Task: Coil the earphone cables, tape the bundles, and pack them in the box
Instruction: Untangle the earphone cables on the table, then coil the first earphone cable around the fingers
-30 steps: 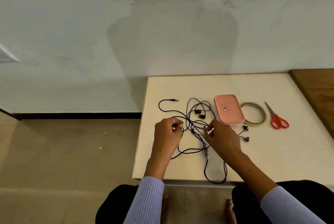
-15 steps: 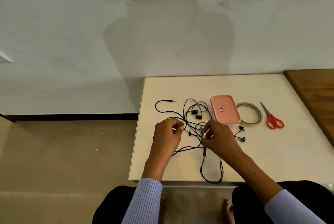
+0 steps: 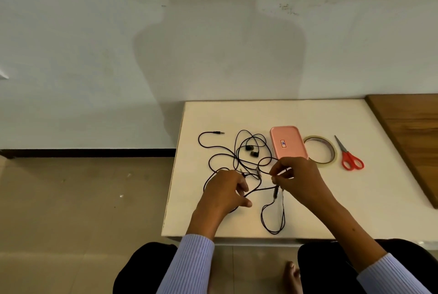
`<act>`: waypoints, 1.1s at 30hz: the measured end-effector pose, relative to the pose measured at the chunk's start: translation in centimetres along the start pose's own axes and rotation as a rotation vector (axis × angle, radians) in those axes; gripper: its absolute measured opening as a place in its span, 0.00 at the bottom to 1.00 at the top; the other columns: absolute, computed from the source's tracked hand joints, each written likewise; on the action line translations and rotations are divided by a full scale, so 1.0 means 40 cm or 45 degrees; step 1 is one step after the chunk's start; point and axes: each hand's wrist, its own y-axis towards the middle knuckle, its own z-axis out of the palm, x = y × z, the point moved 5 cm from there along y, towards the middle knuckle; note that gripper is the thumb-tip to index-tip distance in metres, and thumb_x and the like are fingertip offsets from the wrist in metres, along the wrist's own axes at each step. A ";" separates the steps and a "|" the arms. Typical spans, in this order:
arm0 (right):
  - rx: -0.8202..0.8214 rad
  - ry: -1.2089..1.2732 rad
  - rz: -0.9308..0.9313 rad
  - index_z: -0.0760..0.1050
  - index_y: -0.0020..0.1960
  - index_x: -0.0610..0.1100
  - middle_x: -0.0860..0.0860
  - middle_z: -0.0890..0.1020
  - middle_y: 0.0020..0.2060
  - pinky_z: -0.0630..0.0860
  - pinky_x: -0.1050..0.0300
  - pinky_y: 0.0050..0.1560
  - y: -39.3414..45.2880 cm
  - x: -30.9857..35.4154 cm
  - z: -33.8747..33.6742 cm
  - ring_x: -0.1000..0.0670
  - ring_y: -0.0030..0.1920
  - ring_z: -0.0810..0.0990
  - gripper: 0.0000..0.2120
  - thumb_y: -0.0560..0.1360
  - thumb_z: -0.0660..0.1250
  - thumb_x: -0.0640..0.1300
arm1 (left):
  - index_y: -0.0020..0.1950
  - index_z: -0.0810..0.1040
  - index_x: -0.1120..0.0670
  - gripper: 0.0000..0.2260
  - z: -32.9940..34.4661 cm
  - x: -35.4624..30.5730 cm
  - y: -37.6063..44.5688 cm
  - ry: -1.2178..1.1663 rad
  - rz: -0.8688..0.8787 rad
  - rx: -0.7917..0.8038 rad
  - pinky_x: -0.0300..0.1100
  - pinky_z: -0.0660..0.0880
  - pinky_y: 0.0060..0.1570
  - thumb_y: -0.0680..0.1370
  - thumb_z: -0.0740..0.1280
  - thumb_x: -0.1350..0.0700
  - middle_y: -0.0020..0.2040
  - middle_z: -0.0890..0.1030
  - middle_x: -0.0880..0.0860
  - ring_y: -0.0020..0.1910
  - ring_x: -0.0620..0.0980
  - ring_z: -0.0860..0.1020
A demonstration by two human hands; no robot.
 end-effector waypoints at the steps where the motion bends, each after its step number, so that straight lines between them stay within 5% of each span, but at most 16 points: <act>1: -0.006 -0.058 0.015 0.78 0.42 0.48 0.56 0.79 0.40 0.76 0.59 0.46 0.001 -0.008 0.000 0.57 0.39 0.79 0.08 0.72 0.70 0.35 | 0.52 0.82 0.54 0.13 0.004 -0.001 -0.001 0.035 -0.006 0.008 0.35 0.72 0.44 0.69 0.76 0.54 0.47 0.84 0.50 0.44 0.45 0.80; 6: 0.009 -0.560 0.141 0.81 0.50 0.48 0.52 0.83 0.48 0.78 0.57 0.48 0.002 -0.033 0.017 0.51 0.46 0.81 0.06 0.75 0.66 0.43 | 0.49 0.84 0.53 0.07 0.003 -0.010 -0.002 0.032 0.009 -0.034 0.31 0.68 0.40 0.72 0.73 0.56 0.46 0.84 0.50 0.44 0.45 0.79; 11: 0.006 -0.382 0.189 0.78 0.38 0.43 0.51 0.82 0.33 0.78 0.56 0.38 0.010 -0.006 0.080 0.51 0.34 0.80 0.23 0.76 0.60 0.62 | 0.47 0.85 0.54 0.07 0.005 -0.031 0.004 -0.016 0.078 -0.051 0.28 0.68 0.38 0.70 0.75 0.57 0.44 0.85 0.51 0.42 0.44 0.81; 16: 0.074 0.087 0.120 0.80 0.38 0.43 0.54 0.82 0.29 0.79 0.64 0.37 0.024 -0.004 0.088 0.58 0.29 0.81 0.08 0.75 0.68 0.45 | 0.48 0.85 0.54 0.11 -0.018 -0.032 0.002 -0.111 0.127 -0.097 0.32 0.76 0.44 0.67 0.77 0.54 0.44 0.85 0.50 0.41 0.43 0.81; 21: 0.071 0.063 -0.138 0.82 0.44 0.45 0.54 0.83 0.33 0.78 0.67 0.39 0.016 0.030 0.047 0.58 0.33 0.82 0.02 0.74 0.70 0.42 | 0.46 0.83 0.51 0.11 -0.092 -0.015 -0.009 -0.347 0.146 -0.509 0.25 0.71 0.37 0.66 0.78 0.54 0.42 0.81 0.43 0.40 0.40 0.78; 25: 0.102 -0.004 -0.409 0.83 0.48 0.46 0.54 0.81 0.38 0.77 0.64 0.43 0.009 0.055 0.014 0.56 0.39 0.80 0.05 0.73 0.70 0.42 | 0.58 0.81 0.51 0.18 -0.074 -0.044 -0.012 -0.401 0.246 -0.378 0.18 0.66 0.48 0.69 0.76 0.53 0.52 0.80 0.41 0.52 0.35 0.76; 30: -0.018 0.098 -0.524 0.83 0.46 0.46 0.55 0.81 0.38 0.77 0.63 0.42 0.012 0.063 -0.008 0.54 0.42 0.79 0.04 0.71 0.72 0.41 | 0.50 0.85 0.52 0.07 -0.071 -0.060 -0.011 -0.546 0.280 -0.276 0.25 0.68 0.37 0.75 0.69 0.58 0.37 0.84 0.45 0.33 0.33 0.76; 33: -0.095 0.258 -0.433 0.82 0.45 0.46 0.59 0.82 0.38 0.78 0.64 0.42 0.023 0.054 -0.028 0.56 0.41 0.79 0.04 0.71 0.73 0.40 | 0.46 0.84 0.55 0.06 -0.075 -0.052 -0.009 -0.747 0.207 -0.234 0.31 0.72 0.37 0.77 0.67 0.60 0.35 0.84 0.50 0.33 0.39 0.78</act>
